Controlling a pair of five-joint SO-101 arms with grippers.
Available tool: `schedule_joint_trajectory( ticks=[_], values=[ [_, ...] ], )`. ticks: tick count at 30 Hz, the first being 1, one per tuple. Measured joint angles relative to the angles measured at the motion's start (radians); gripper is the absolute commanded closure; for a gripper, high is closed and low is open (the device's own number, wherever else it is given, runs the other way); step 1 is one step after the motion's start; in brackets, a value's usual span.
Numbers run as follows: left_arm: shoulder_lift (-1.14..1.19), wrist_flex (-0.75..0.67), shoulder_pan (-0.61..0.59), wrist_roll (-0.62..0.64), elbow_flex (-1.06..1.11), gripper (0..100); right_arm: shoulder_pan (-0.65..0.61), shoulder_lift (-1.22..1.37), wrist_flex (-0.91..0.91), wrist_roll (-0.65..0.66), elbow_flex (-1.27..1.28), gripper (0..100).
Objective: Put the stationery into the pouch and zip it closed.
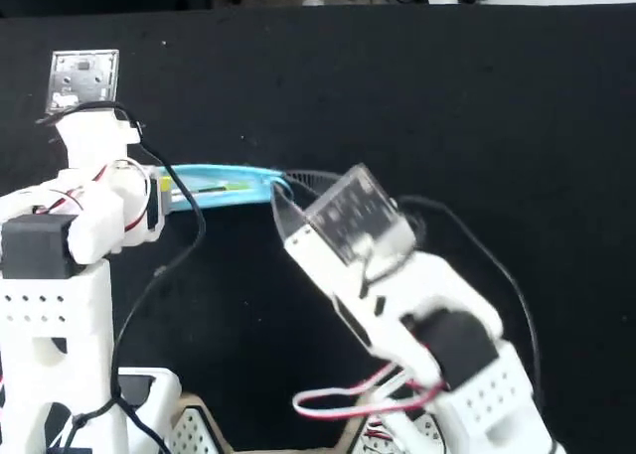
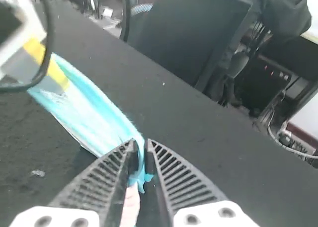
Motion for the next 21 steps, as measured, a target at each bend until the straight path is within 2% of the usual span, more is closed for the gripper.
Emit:
schedule_joint_trajectory(
  ticks=[9, 14, 18, 21],
  values=[
    [0.000, 0.000, 0.000, -0.002, -0.106, 81, 0.003, 0.133, 0.000, 0.009, -0.104, 98.8],
    [-0.083, 0.068, -0.038, 0.002, -0.218, 81, 0.008, 0.133, 0.000, 0.058, -0.106, 98.8],
    [-0.184, 0.129, -0.041, 0.002, -0.216, 81, 0.008, 0.137, 0.000, 0.066, -0.106, 98.8],
    [-0.252, 0.144, -0.043, -0.052, -0.158, 81, 0.008, 0.140, 0.000, 0.066, -0.120, 98.8]
  ],
)
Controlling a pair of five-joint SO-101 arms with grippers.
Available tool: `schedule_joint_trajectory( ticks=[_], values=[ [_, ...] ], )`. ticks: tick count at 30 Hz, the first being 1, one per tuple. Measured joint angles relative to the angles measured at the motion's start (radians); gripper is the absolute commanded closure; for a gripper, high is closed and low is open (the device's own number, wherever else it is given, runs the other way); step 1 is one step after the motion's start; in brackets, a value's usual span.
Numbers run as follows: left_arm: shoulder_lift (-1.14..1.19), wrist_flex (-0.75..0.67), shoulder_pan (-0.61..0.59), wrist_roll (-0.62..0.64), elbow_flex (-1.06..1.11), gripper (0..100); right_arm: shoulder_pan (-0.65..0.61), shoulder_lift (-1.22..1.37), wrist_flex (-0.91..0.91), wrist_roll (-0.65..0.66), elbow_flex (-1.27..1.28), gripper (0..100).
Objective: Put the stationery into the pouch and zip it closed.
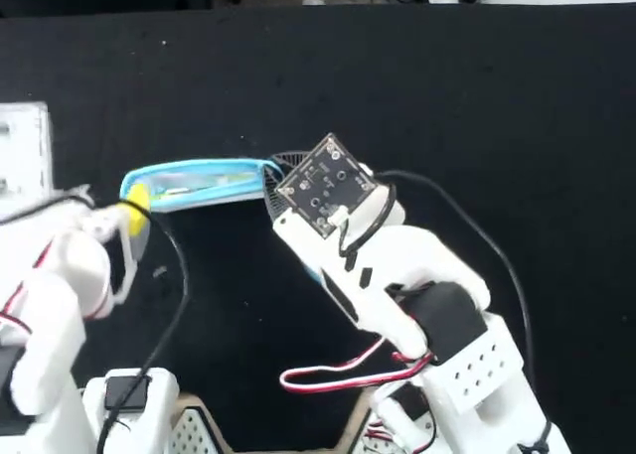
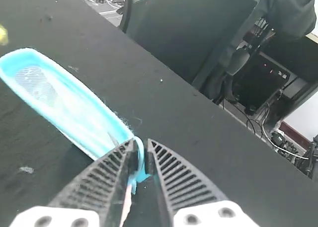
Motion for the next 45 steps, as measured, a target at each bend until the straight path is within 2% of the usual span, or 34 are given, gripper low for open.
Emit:
schedule_joint_trajectory(
  ticks=[3, 9, 13, 21, 25, 28, 35, 39, 45],
  values=[
    [-0.051, 0.002, 0.020, -0.077, 0.101, 81, 0.000, 0.017, 0.000, 0.000, -0.035, 98.8],
    [-0.176, 0.002, 0.172, -0.178, 0.348, 81, 0.000, 0.118, 0.003, 0.000, -0.127, 98.8],
    [-0.258, -0.020, 0.229, -0.247, 0.528, 81, 0.000, 0.147, 0.077, 0.002, -0.183, 98.8],
    [-0.391, -0.373, 0.235, -0.284, 0.922, 81, 0.000, 0.147, 0.264, 0.002, -0.232, 98.8],
    [-0.425, -0.551, 0.190, -0.255, 1.039, 81, 0.000, 0.147, 0.322, 0.002, -0.233, 98.8],
    [-0.451, -0.620, 0.135, -0.193, 1.068, 81, -0.015, 0.147, 0.342, -0.002, -0.233, 98.5],
    [-0.493, -0.644, 0.109, -0.100, 1.071, 81, -0.126, 0.147, 0.362, -0.124, -0.233, 83.2],
    [-0.497, -0.644, 0.110, -0.058, 1.071, 81, -0.132, 0.147, 0.362, -0.193, -0.233, 84.9],
    [-0.497, -0.644, 0.109, -0.028, 1.071, 81, -0.135, 0.031, 0.417, -0.212, -0.233, 85.1]
  ],
)
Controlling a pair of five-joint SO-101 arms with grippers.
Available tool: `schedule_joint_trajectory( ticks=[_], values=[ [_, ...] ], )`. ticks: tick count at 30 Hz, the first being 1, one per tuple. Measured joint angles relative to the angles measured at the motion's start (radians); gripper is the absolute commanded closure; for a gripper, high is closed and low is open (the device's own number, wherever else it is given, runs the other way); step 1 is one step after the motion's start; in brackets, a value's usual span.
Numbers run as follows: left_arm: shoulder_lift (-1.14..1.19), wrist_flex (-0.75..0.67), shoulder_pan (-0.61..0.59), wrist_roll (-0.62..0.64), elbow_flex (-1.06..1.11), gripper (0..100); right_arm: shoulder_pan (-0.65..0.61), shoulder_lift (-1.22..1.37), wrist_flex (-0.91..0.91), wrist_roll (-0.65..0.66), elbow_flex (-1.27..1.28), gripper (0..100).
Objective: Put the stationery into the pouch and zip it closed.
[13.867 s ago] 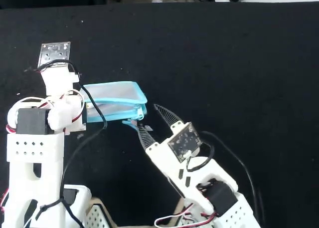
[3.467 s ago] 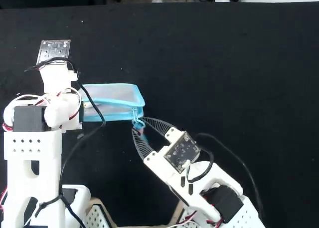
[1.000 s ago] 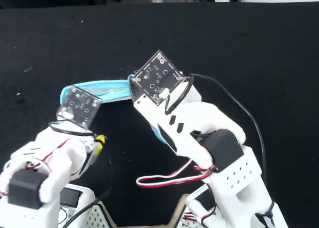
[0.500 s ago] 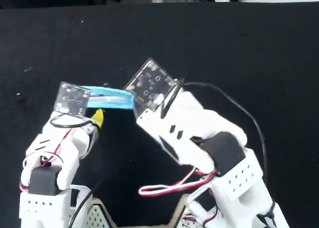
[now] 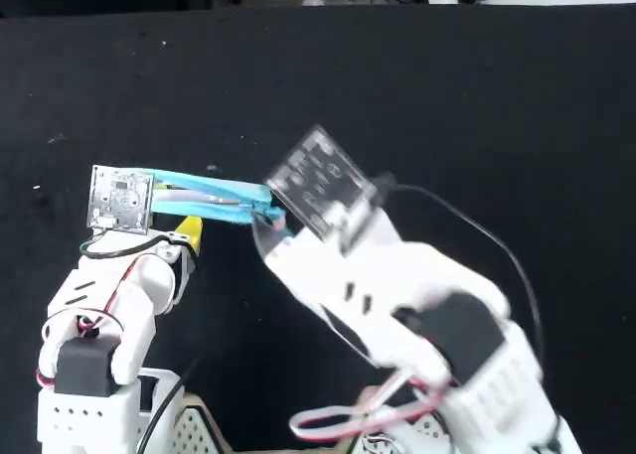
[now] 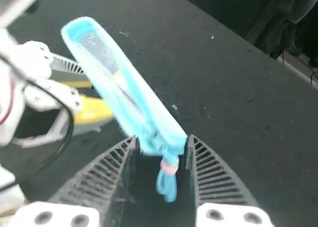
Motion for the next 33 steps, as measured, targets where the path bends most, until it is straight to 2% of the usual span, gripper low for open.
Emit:
schedule_joint_trajectory(
  ticks=[4, 6, 12, 15, 28, 33],
  values=[
    [0.000, 0.000, 0.000, 0.006, 0.000, 81, 0.000, -0.152, 0.038, 0.000, 0.101, 85.0],
    [0.000, 0.000, 0.000, 0.006, 0.000, 81, -0.003, -0.206, -0.002, 0.000, 0.227, 84.9],
    [0.000, 0.000, 0.000, 0.006, 0.000, 81, -0.003, -0.350, -0.325, -0.002, 0.658, 84.9],
    [0.000, 0.000, 0.000, 0.006, 0.000, 81, -0.003, -0.382, -0.460, -0.003, 0.792, 84.9],
    [0.000, 0.000, 0.000, 0.006, 0.000, 81, -0.002, -0.396, -0.769, -0.003, 0.976, 85.5],
    [0.000, 0.000, 0.000, 0.006, 0.000, 81, 0.000, -0.396, -0.783, -0.003, 0.979, 99.2]
  ],
)
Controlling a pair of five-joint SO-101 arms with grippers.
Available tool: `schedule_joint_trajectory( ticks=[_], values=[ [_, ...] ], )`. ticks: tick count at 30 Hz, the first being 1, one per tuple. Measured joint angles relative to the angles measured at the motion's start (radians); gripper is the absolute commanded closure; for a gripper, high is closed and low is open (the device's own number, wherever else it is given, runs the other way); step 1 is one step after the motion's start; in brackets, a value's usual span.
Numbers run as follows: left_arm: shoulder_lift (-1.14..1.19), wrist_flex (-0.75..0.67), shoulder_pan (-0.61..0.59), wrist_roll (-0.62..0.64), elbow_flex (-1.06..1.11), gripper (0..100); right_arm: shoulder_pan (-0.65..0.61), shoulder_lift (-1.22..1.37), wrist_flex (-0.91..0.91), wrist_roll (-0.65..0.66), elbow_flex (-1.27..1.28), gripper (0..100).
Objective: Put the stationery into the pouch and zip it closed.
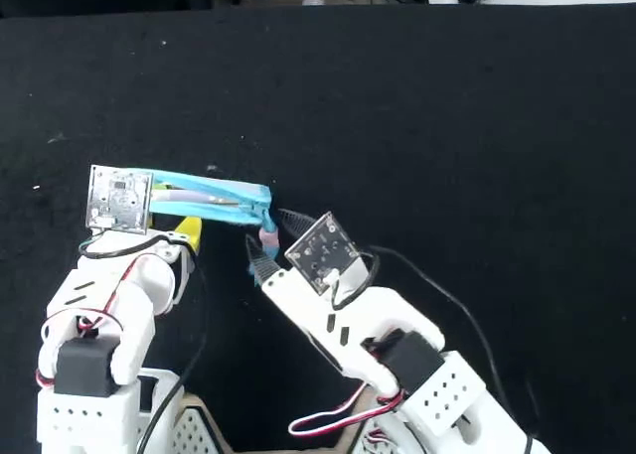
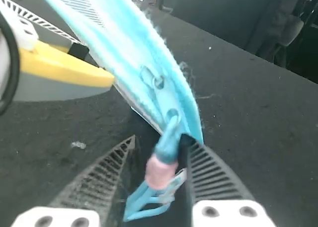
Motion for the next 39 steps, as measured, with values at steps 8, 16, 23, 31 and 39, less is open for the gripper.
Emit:
schedule_joint_trajectory(
  ticks=[8, 16, 23, 31, 39],
  values=[
    [0.000, 0.000, 0.002, 0.000, 0.000, 81, 0.051, -0.003, 0.023, 0.100, -0.034, 98.8],
    [0.000, 0.000, 0.002, 0.000, 0.000, 81, 0.074, -0.003, 0.321, 0.107, -0.334, 98.8],
    [0.000, 0.000, 0.002, 0.000, 0.000, 81, 0.074, 0.000, 0.344, 0.175, -0.433, 98.8],
    [0.000, 0.000, 0.002, 0.081, 0.000, 81, 0.074, 0.203, 0.324, 0.253, -0.583, 98.8],
    [0.000, -0.002, 0.002, 0.160, 0.000, 81, 0.074, 0.493, 0.437, 0.253, -0.910, 98.8]
  ],
)
